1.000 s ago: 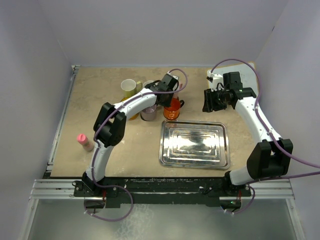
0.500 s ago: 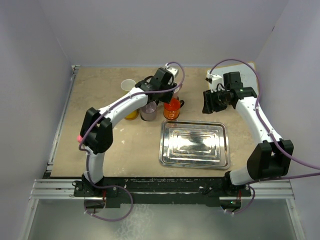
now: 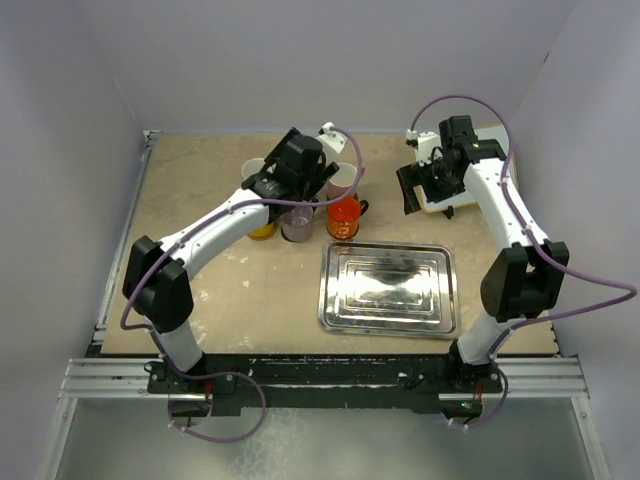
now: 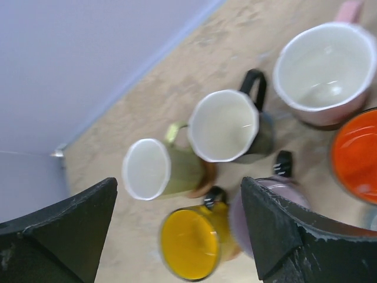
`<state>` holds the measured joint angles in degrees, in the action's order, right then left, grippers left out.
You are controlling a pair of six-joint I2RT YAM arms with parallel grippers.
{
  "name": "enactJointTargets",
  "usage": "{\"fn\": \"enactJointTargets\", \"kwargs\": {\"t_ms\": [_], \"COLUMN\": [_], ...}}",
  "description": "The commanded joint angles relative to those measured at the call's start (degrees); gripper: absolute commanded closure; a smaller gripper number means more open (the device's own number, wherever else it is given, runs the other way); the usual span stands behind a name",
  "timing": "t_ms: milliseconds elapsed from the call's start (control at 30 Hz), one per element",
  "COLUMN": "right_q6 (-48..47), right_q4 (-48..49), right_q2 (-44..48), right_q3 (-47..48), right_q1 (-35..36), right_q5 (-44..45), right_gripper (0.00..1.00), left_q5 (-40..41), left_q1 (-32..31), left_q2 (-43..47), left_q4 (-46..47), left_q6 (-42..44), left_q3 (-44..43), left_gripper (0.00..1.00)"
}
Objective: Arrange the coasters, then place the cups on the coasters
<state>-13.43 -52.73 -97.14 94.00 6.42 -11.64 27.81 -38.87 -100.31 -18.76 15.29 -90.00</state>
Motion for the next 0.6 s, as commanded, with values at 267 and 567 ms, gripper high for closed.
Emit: {"fn": "enactJointTargets", "kwargs": {"t_ms": [267,567], "right_q6": [0.34,-0.73], "right_q4": [1.52,11.23], "right_q2": [2.01,6.08], "right_q3": [5.99,3.12], "right_q1": [-0.10,-0.09], "right_q5": [16.29,22.43], "right_gripper": [0.00,0.00], "left_q5": [3.06,-7.90], "left_q1": [15.22,27.79], "left_q2": [10.59,15.61], "left_q4": [6.32,-1.23], "left_q6": [10.90,-8.09], "left_q3": [0.80,-2.24], "left_gripper": [0.17,0.06]}}
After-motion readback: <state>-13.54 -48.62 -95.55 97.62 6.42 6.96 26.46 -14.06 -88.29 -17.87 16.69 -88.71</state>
